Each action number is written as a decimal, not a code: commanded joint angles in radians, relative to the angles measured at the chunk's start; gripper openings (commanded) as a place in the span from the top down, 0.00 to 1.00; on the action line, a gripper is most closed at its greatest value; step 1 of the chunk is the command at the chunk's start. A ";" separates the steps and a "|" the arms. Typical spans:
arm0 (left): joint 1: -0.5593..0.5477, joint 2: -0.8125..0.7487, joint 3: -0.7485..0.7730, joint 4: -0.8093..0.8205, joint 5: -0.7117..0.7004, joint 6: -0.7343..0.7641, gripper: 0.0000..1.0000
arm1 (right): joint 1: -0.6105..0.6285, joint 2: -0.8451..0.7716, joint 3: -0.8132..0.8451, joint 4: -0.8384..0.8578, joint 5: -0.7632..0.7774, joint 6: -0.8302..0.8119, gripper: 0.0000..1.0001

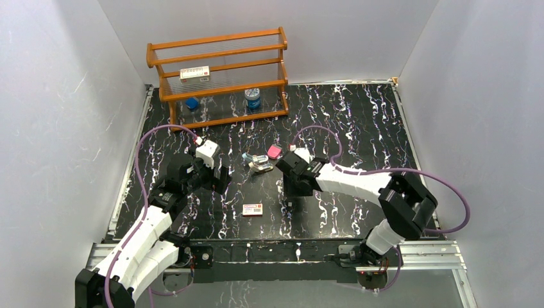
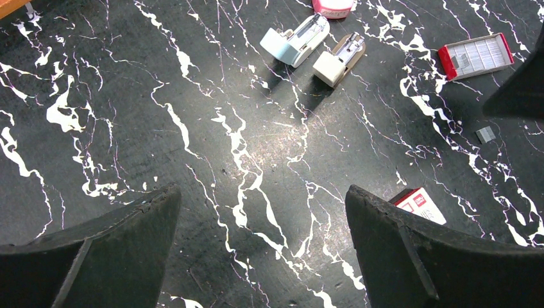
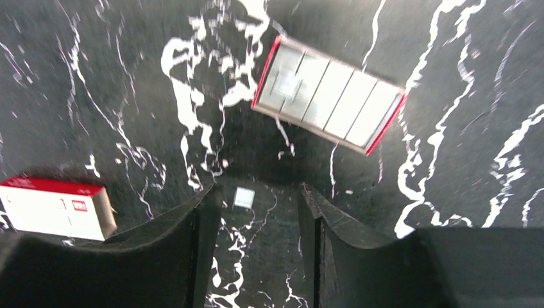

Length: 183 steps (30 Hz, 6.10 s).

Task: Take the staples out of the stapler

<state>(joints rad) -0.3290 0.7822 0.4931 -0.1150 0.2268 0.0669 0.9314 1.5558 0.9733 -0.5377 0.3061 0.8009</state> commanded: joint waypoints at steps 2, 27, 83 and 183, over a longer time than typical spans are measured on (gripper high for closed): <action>0.005 -0.006 0.045 -0.008 0.022 0.001 0.04 | 0.062 -0.013 -0.035 0.016 -0.027 0.076 0.41; 0.005 -0.007 0.046 -0.009 0.017 0.002 0.04 | 0.157 0.154 0.068 -0.128 0.110 0.196 0.61; 0.005 -0.006 0.043 -0.003 0.007 -0.017 0.04 | -0.175 0.032 0.019 0.081 -0.032 -0.020 0.55; -0.041 0.274 -0.215 0.182 0.335 -0.833 0.41 | 0.013 -0.045 -0.116 0.141 -0.154 0.060 0.96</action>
<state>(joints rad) -0.3576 1.0477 0.2939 0.0395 0.5365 -0.7628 0.9199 1.5074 0.8192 -0.4156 0.1143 0.7979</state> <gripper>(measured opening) 0.601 0.053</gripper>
